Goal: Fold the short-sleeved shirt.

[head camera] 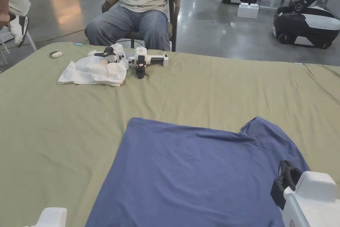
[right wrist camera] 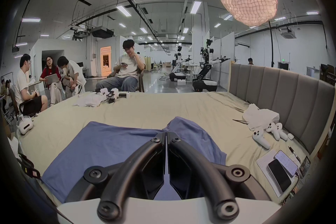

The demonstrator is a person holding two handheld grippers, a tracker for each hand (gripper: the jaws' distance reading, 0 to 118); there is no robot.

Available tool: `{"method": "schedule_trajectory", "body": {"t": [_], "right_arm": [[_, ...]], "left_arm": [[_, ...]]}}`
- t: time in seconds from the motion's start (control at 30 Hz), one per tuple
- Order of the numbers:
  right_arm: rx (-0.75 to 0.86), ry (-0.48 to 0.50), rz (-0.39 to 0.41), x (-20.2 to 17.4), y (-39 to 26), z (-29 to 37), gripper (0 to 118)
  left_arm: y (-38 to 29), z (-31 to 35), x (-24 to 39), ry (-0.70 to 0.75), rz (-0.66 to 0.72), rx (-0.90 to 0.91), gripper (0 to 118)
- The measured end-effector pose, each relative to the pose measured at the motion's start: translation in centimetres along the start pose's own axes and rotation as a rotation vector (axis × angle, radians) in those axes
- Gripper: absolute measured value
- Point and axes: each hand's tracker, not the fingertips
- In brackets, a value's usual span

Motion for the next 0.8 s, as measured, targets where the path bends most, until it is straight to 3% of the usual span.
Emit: {"method": "schedule_trajectory", "body": {"t": [0.1,0.13,0.2,0.27,0.33,0.47,0.5,0.53,0.6,0.63,0.8], "right_arm": [[-0.021,-0.006,0.001,0.4,-0.5,0.0,0],[-0.030,-0.010,-0.002,0.6,-0.6,0.0,0],[-0.042,-0.018,-0.007,1.2,-0.9,0.2,0],[-0.057,-0.031,-0.009,1.8,-1.2,0.5,0],[-0.076,-0.041,-0.018,2.7,-1.6,0.8,0],[-0.193,-0.071,-0.027,5.2,-2.7,1.9,5],[-0.247,-0.082,-0.019,6.0,-3.0,2.1,14],[-0.305,-0.092,-0.013,6.9,-3.6,2.4,37],[-0.424,-0.101,-0.004,8.7,-5.0,3.0,65],[-0.468,-0.115,-0.009,9.5,-5.9,3.3,70],[-0.666,-0.101,-0.014,12.2,-10.2,4.0,70]], "left_arm": [[0.0,-2.1,0.3,0.009,0.007,-0.059,78],[-0.1,-2.6,0.6,0.014,-0.001,-0.070,67],[0.0,-2.5,1.4,0.043,-0.014,-0.058,64],[0.1,-2.1,2.1,0.042,-0.033,-0.047,41],[0.4,-2.1,2.7,-0.032,-0.043,-0.037,4],[0.3,-2.3,3.8,0.016,-0.122,-0.048,1],[0.2,-2.2,3.8,0.013,-0.112,-0.042,1],[0.2,-2.0,3.7,0.009,-0.106,-0.038,1],[0.3,-1.7,3.6,0.004,-0.096,-0.021,1],[0.2,-1.3,3.4,0.002,-0.092,-0.016,1],[0.3,-0.4,2.9,-0.012,-0.062,0.014,1]]}}
